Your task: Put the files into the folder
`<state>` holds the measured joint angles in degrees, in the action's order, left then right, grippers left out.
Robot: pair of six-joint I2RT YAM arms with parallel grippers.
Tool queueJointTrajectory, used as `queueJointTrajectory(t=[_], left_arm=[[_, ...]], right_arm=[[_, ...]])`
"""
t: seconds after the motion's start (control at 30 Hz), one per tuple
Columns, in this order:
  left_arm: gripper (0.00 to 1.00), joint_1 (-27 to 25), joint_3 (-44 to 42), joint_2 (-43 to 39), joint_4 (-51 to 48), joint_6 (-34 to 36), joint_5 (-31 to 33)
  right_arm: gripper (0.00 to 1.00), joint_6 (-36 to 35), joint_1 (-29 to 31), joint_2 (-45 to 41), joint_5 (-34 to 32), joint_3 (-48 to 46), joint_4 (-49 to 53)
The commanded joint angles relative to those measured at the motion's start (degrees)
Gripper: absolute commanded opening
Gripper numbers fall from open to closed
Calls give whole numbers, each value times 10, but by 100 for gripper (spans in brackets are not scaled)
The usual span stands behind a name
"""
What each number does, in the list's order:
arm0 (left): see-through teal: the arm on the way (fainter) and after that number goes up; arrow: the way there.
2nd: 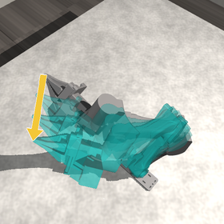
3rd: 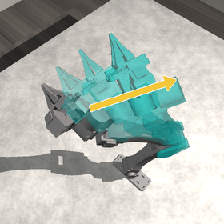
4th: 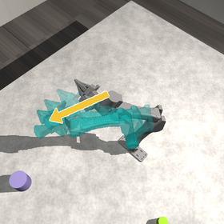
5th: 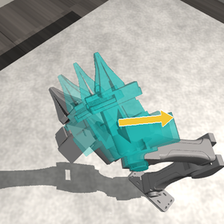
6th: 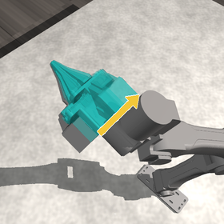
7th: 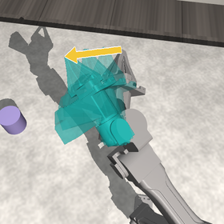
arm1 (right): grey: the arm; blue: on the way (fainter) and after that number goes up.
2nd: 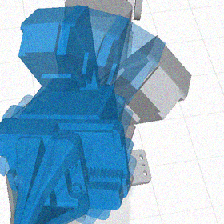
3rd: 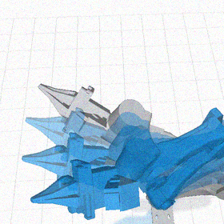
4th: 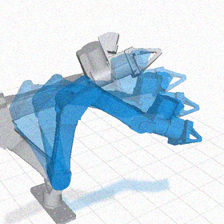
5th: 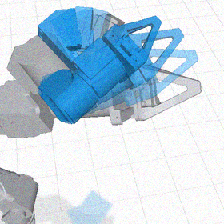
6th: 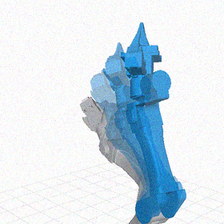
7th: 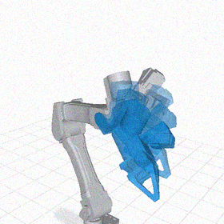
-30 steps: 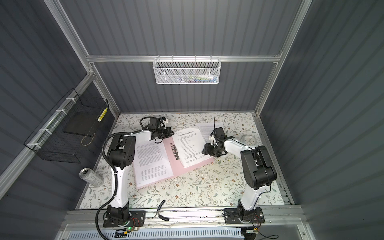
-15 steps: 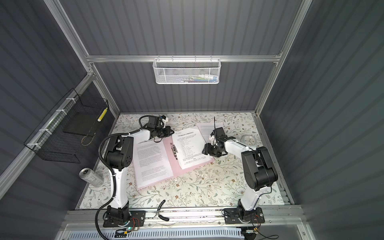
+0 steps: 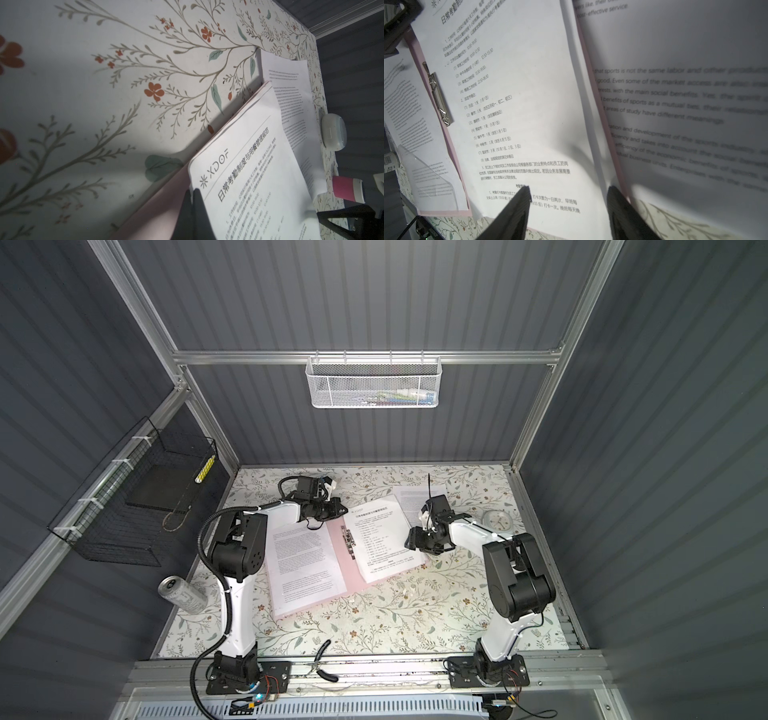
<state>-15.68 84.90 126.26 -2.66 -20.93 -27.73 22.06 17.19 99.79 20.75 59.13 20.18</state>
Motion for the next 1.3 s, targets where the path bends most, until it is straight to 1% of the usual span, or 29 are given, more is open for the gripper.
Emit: queueJointTrajectory(t=[0.0, 0.13, 0.17, 0.2, 0.3, 0.33, 0.47, 0.53, 0.6, 0.67, 0.77, 0.87, 0.97, 1.07, 1.17, 1.23, 1.27], left_arm=[[0, 3, -6, -33, -15, 12, -9], [0, 3, -5, -32, -18, 14, -7], [3, 3, -3, -33, -21, 14, -3], [14, 3, -2, -35, -23, 14, 3], [63, 3, -2, -47, -27, 17, 24], [66, 3, -1, -51, -29, 18, 26], [72, 3, 19, -77, -56, 27, 58], [73, 3, 17, -102, -66, 28, 84], [72, 3, -13, -142, -62, 10, 116], [72, 1, -59, -188, -64, -7, 132], [73, -2, -125, -276, -101, -31, 198], [76, -2, -185, -361, -160, -62, 262], [77, -2, -254, -447, -196, -90, 278], [78, -2, -296, -510, -245, -92, 299], [79, -1, -344, -567, -227, -73, 280], [79, -1, -368, -593, -200, -67, 262], [79, -1, -378, -600, -188, -63, 248]], right_arm=[[62, -3, 0, -18, -4, -4, 12], [62, -3, -1, -25, -8, -5, 16], [62, -4, 0, -27, -8, -5, 17], [62, -4, -1, -29, -9, -3, 18], [62, -7, -1, -29, -9, 7, 18], [62, -8, -1, -28, -20, 12, 35], [64, -4, -8, -47, -93, 35, 61], [64, -9, -22, -56, -120, 50, 79], [64, -16, -48, -60, -142, 68, 95], [64, -21, -78, -54, -153, 87, 105], [64, -20, -117, -40, -129, 110, 107], [64, -31, -129, -26, -150, 134, 113], [65, -46, -136, 6, -156, 176, 130], [68, -54, -145, 36, -151, 206, 133], [66, -56, -160, 70, -132, 234, 135], [64, -57, -166, 91, -132, 251, 143], [63, -57, -170, 101, -122, 258, 147]])
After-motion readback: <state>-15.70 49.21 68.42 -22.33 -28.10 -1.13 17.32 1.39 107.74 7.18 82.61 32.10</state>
